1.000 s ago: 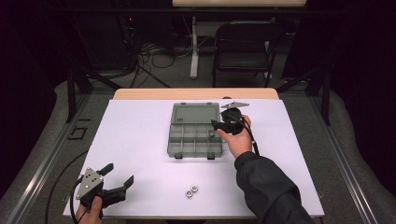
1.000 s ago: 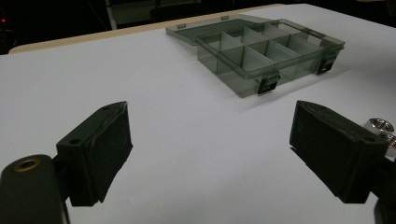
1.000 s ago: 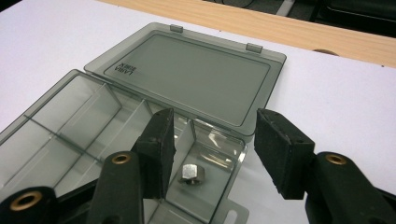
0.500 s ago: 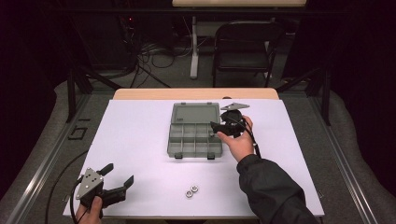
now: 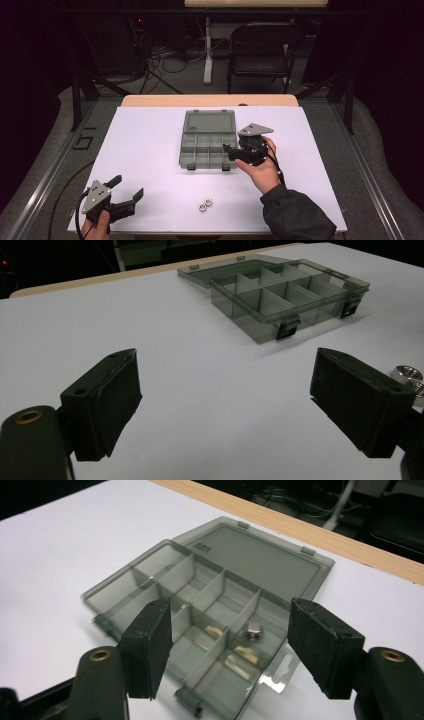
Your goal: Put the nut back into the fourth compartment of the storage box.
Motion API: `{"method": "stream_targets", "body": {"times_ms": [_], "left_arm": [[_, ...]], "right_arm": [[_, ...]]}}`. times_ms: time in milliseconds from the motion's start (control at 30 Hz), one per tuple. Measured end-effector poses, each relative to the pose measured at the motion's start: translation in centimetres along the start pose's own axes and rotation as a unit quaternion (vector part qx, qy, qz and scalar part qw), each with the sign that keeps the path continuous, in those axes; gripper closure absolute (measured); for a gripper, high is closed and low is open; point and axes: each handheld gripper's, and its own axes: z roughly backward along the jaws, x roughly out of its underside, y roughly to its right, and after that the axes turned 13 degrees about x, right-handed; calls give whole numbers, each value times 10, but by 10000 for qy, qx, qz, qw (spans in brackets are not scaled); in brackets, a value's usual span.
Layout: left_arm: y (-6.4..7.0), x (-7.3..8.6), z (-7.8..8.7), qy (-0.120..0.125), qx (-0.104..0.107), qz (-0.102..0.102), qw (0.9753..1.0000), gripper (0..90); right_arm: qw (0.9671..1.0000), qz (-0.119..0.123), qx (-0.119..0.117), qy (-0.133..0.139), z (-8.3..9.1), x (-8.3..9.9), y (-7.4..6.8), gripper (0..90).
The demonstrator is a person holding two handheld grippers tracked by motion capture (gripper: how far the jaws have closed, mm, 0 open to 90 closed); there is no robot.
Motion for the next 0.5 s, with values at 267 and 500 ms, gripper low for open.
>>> {"method": "stream_targets", "body": {"times_ms": [267, 500], "left_arm": [[0, 0, 0, -29, -2, -19, 10000, 128], [0, 0, 0, -23, 5, -23, 10000, 128]], "right_arm": [[9994, 52, -276, 206, 31, 17, -13, 342], [9985, 234, -394, 282, 45, 32, -23, 343]]}}
